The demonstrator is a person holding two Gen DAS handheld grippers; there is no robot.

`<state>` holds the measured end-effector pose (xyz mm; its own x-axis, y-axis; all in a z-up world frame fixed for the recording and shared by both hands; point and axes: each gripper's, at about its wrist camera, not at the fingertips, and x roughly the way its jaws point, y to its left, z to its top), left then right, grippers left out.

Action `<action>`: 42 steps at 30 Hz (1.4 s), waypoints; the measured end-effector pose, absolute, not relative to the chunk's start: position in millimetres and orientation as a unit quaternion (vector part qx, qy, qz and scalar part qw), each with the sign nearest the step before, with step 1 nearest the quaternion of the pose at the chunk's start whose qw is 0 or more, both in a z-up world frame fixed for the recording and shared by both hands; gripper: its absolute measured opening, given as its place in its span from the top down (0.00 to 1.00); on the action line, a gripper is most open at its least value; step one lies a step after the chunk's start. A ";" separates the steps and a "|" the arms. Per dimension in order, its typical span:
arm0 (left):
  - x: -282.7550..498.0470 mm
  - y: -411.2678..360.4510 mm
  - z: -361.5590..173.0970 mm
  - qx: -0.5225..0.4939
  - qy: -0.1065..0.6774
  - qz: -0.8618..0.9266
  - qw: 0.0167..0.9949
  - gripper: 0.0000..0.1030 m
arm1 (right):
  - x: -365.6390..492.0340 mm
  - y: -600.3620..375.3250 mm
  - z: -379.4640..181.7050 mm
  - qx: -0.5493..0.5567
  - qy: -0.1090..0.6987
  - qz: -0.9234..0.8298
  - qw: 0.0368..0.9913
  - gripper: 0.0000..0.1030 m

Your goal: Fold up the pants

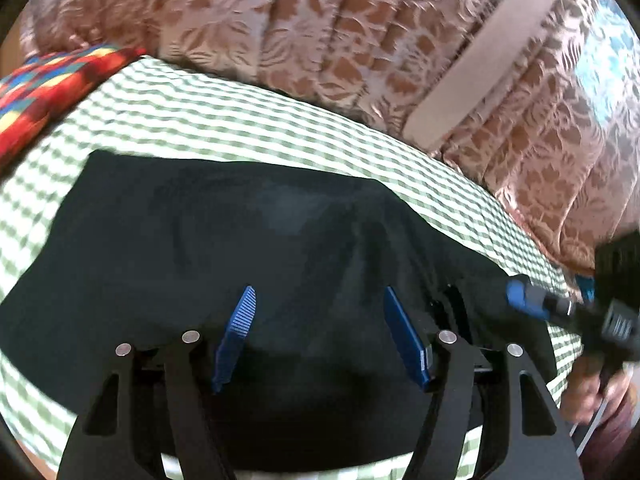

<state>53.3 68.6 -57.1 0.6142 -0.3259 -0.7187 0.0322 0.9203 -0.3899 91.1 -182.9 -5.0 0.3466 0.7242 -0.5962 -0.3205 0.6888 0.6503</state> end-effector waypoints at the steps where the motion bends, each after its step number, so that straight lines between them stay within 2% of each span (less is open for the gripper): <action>1: 58.1 64.9 -58.3 -0.166 0.429 -0.104 0.882 0.34 | 108.8 -177.2 -5.7 0.214 0.470 0.327 0.791 0.52; 8: 79.2 62.1 -75.0 -0.134 0.441 -0.092 0.883 0.34 | 203.7 -138.5 -40.5 0.200 0.521 0.301 0.773 0.52; 9: 80.1 65.2 -79.5 -0.132 0.447 -0.088 0.880 0.34 | 213.7 -131.0 -50.3 0.196 0.536 0.298 0.765 0.56; 10: 80.9 68.4 -83.5 -0.133 0.451 -0.086 0.878 0.34 | 222.9 -121.2 -63.0 0.194 0.558 0.300 0.749 0.66; 11: 80.5 72.0 -89.0 -0.132 0.456 -0.083 0.876 0.34 | 225.9 -115.8 -68.3 0.188 0.565 0.301 0.745 0.92; 19: 71.5 72.3 -102.2 -0.104 0.449 -0.059 0.886 0.37 | 238.3 -95.0 -88.4 0.100 0.557 0.252 0.785 0.94; 22: 65.8 84.5 -92.7 -0.155 0.440 -0.066 0.882 0.36 | 233.5 -99.5 -78.8 0.104 0.548 0.258 0.789 0.89; 24: 53.9 105.8 -79.2 -0.207 0.417 -0.055 0.883 0.33 | 226.3 -105.1 -64.3 0.114 0.533 0.254 0.799 0.65; 28: 20.9 154.5 -62.3 -0.292 0.379 -0.016 0.878 0.28 | 197.8 -118.7 -28.0 0.140 0.492 0.271 0.815 0.61; 30: -5.2 187.9 -60.7 -0.349 0.364 0.018 0.863 0.21 | 184.5 -117.5 -16.5 0.132 0.480 0.283 0.820 0.51; 32: -23.6 224.1 -63.3 -0.400 0.342 0.040 0.849 0.20 | 160.7 -118.2 -5.7 0.125 0.465 0.301 0.823 0.45; 36: -62.0 281.4 -75.6 -0.490 0.309 0.102 0.809 0.16 | 117.2 -125.7 0.2 0.122 0.452 0.313 0.826 0.44; 39: -65.7 291.2 -90.6 -0.535 0.310 0.082 0.781 0.16 | 92.6 -140.7 -3.0 0.140 0.454 0.302 0.826 0.43; 42: -57.4 286.2 -102.2 -0.539 0.322 0.085 0.774 0.17 | 79.0 -154.2 -4.9 0.155 0.455 0.291 0.827 0.43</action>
